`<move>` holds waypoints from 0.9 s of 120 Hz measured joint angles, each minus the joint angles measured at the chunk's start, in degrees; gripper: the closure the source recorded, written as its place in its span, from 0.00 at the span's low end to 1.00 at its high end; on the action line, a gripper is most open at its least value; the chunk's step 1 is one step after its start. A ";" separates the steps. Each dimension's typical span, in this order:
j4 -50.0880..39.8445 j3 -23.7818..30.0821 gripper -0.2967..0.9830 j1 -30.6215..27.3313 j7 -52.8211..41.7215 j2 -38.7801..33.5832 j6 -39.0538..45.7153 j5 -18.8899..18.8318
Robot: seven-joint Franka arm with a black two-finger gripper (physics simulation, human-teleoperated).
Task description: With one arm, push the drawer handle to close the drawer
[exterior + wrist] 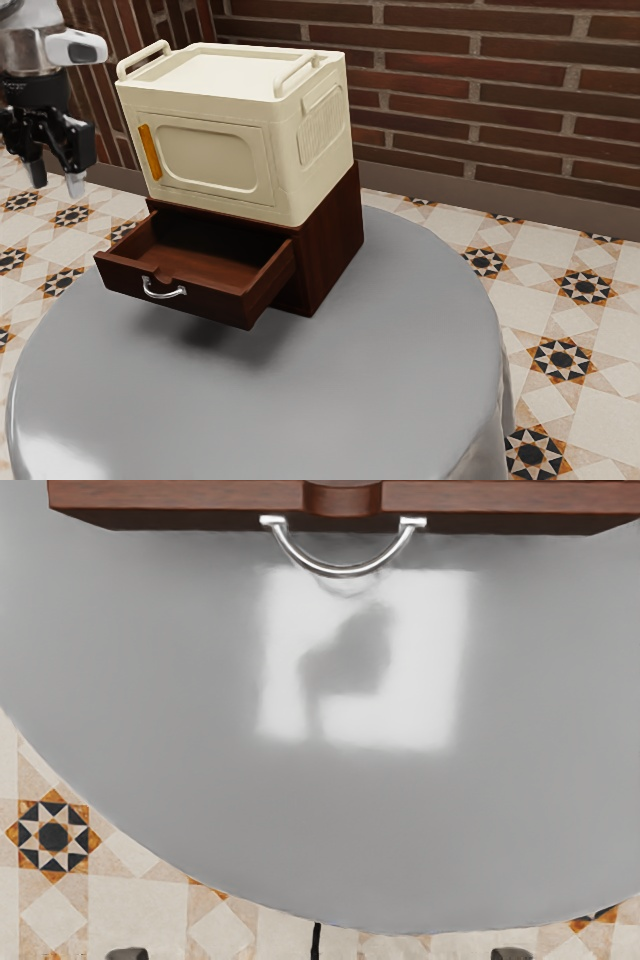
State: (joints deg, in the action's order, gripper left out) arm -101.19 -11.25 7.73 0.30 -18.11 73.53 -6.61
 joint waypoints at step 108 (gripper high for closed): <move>-34.80 2.80 0.84 0.26 7.42 -7.36 27.22 2.35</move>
State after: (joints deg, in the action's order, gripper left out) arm -136.00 -8.45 7.99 7.73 -25.47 100.75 -4.26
